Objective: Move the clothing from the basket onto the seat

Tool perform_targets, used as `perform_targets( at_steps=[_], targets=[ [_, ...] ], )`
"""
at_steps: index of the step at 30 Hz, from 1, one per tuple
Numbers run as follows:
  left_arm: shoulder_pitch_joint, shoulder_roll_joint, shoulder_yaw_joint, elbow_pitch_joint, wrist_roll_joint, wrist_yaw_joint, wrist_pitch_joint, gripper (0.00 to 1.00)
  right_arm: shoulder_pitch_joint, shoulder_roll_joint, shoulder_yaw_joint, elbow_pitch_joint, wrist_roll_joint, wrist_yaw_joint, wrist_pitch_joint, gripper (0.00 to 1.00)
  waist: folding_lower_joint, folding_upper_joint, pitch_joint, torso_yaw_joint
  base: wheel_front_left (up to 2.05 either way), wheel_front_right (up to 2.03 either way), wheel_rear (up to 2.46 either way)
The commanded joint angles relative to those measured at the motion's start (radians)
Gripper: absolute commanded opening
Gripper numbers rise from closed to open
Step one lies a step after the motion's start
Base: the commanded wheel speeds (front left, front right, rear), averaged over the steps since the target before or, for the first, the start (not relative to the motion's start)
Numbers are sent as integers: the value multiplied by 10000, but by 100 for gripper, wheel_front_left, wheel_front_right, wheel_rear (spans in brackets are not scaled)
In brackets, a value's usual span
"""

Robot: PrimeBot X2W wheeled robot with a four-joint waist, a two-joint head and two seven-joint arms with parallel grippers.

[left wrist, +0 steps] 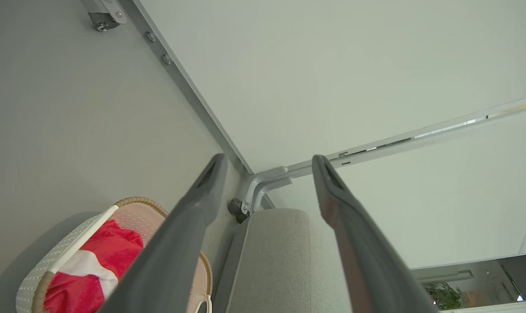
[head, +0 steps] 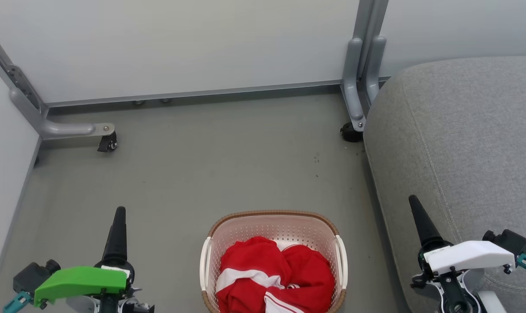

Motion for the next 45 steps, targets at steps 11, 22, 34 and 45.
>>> perform_targets(
  at_steps=[11, 22, 34, 45],
  targets=[
    [-195, 48, -510, -934, 2456, 216, -495, 100, -98, -73, 412, -681, -2363, 3, -532, 100, 0, -1, 70, -15, 0, 0, 0],
    [-125, 61, -1117, -1063, 4217, 379, -868, 100, -19, -95, 637, -921, -3818, 4, -904, 100, 0, -1, 61, -18, 0, 0, 0],
    [-58, 91, -1443, -1381, 5945, 740, -1238, 100, 143, -127, 915, -1105, -5301, 5, -1280, 100, 0, -1, 5, -38, 0, 0, 0],
    [16, 125, -1813, -1433, 7336, 972, -1557, 100, 210, -80, 1009, -1220, -6559, 5, -1589, 100, 0, -1, -54, -40, 0, 0, 0]
  ],
)
